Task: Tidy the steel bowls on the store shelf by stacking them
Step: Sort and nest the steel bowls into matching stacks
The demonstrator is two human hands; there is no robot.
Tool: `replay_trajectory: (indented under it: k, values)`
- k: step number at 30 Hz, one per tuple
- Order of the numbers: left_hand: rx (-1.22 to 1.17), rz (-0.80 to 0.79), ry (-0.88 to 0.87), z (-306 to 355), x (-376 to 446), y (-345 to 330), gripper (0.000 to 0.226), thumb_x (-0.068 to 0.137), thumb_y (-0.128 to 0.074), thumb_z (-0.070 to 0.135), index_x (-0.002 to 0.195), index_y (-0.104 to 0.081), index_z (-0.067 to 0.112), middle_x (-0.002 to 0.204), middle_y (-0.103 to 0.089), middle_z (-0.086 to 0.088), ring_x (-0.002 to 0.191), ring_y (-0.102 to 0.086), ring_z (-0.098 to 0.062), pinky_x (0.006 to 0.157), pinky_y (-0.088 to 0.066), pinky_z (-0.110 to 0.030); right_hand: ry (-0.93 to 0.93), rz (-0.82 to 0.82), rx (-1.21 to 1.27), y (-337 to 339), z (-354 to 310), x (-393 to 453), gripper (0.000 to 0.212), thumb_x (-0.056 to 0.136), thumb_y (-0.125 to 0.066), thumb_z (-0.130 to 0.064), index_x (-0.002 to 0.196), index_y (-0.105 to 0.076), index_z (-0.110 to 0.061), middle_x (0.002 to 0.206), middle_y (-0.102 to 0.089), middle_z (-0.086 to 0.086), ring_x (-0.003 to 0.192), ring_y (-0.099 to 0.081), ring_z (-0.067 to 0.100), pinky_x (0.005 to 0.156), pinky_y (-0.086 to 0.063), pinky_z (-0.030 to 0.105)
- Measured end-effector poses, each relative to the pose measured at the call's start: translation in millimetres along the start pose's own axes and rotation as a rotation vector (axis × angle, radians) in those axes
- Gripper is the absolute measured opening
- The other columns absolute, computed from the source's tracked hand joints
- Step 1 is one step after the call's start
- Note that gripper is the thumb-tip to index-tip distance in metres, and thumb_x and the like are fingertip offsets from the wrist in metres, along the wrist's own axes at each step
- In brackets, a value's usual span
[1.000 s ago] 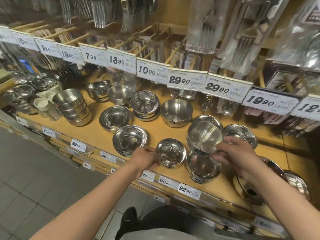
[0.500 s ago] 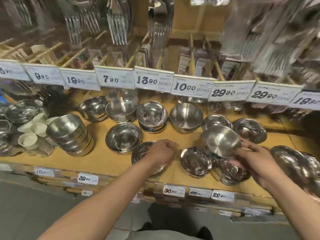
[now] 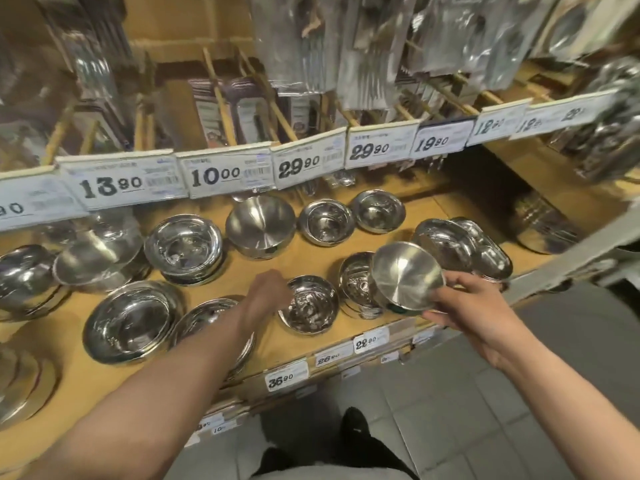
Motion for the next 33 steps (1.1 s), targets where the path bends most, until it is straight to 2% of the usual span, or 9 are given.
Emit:
replay_trajectory:
  k: [5, 9, 14, 19, 22, 25, 29, 31, 33]
  values:
    - [0.016, 0.022, -0.057, 2.8, 4.1, 6.1, 0.023, 0.095, -0.057, 0.014, 0.106, -0.070, 0.000, 0.113, -0.071, -0.012, 0.098, -0.066, -0.025, 0.069, -0.045, -0.027, -0.054, -0.039, 0.015, -23.3, 16.8, -7.3, 0.025, 0.088, -0.067, 0.004, 0.111, -0.069, -0.006, 0.110, -0.074, 0.019, 0.091, -0.076, 0.030, 0.069, -0.064, 0.030]
    - [-0.044, 0.143, -0.113, -5.5, -10.4, 44.3, 0.021, 0.091, -0.050, 0.004, 0.094, -0.071, 0.000, 0.091, -0.067, -0.012, 0.094, -0.067, -0.031, 0.078, -0.053, -0.036, -0.061, -0.069, -0.009, -45.5, 16.9, -14.4, 0.025, 0.089, -0.066, 0.007, 0.110, -0.067, -0.007, 0.113, -0.069, 0.022, 0.092, -0.075, 0.032, 0.067, -0.064, 0.031]
    - [-0.276, 0.273, -0.040, -47.0, -43.2, 99.0, 0.023, 0.093, -0.050, 0.000, 0.106, -0.069, -0.002, 0.108, -0.070, -0.018, 0.099, -0.068, -0.033, 0.088, -0.057, -0.041, -0.057, -0.126, -0.032, -82.5, 23.2, -23.6, 0.023, 0.088, -0.067, 0.008, 0.108, -0.068, -0.005, 0.111, -0.067, 0.018, 0.099, -0.072, 0.039, 0.069, -0.065, 0.032]
    - [-0.417, 0.361, 0.019, -98.2, -83.4, 128.0, 0.022, 0.093, -0.058, 0.006, 0.107, -0.074, 0.011, 0.098, -0.069, -0.006, 0.083, -0.066, -0.021, 0.071, -0.046, -0.030, -0.080, -0.159, -0.028, -128.0, 68.5, -29.2, 0.024, 0.090, -0.066, 0.005, 0.111, -0.071, -0.005, 0.106, -0.075, 0.018, 0.092, -0.075, 0.029, 0.082, -0.063, 0.038]
    - [-0.539, 0.375, 0.073, -127.6, -103.2, 129.7, 0.024, 0.093, -0.061, 0.005, 0.112, -0.074, 0.014, 0.119, -0.068, -0.003, 0.092, -0.069, -0.023, 0.076, -0.056, -0.033, -0.116, -0.120, -0.070, -145.6, 93.9, -22.2, 0.021, 0.090, -0.065, 0.005, 0.106, -0.068, -0.008, 0.096, -0.076, 0.013, 0.073, -0.073, 0.020, 0.070, -0.063, 0.028]
    - [-0.596, 0.375, 0.118, -150.7, -118.0, 128.5, 0.026, 0.094, -0.061, 0.006, 0.113, -0.075, 0.017, 0.106, -0.072, -0.001, 0.070, -0.069, -0.021, 0.054, -0.057, -0.027, -0.094, -0.090, -0.138, -155.8, 106.2, -9.4, 0.019, 0.090, -0.070, 0.000, 0.095, -0.069, -0.018, 0.074, -0.075, 0.007, 0.064, -0.070, 0.021, 0.068, -0.063, 0.033]
    - [-0.725, 0.353, 0.166, -169.5, -131.7, 121.1, 0.024, 0.095, -0.062, 0.006, 0.084, -0.074, 0.023, 0.078, -0.070, 0.000, 0.065, -0.064, -0.026, 0.071, -0.061, -0.048, -0.081, -0.075, -0.250, -165.5, 118.5, 7.3, 0.014, 0.091, -0.073, -0.008, 0.103, -0.071, -0.016, 0.079, -0.077, 0.010, 0.063, -0.072, 0.022, 0.065, -0.062, 0.035]
    - [-0.743, 0.360, 0.168, -174.4, -132.9, 118.8, 0.021, 0.095, -0.061, 0.004, 0.087, -0.076, 0.017, 0.090, -0.070, -0.003, 0.068, -0.063, -0.025, 0.070, -0.061, -0.048, -0.047, -0.060, -0.339, -170.3, 119.2, 15.4, 0.013, 0.091, -0.073, -0.011, 0.104, -0.072, -0.014, 0.073, -0.076, 0.007, 0.059, -0.072, 0.020, 0.062, -0.063, 0.038]
    - [-0.720, 0.378, 0.179, -178.5, -133.2, 117.9, 0.018, 0.095, -0.062, 0.004, 0.098, -0.077, 0.011, 0.105, -0.071, -0.009, 0.067, -0.061, -0.020, 0.062, -0.056, -0.035, 0.006, -0.049, -0.424, -175.7, 115.4, 21.5, 0.021, 0.090, -0.073, -0.013, 0.111, -0.071, -0.017, 0.076, -0.075, 0.002, 0.064, -0.072, 0.019, 0.061, -0.062, 0.036]
Point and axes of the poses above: each hand's wrist, its own x-axis towards the middle knuckle, its own y-axis out of the back of the hand, z = x × y, the point moved 9 cm from there along x, towards the middle knuckle
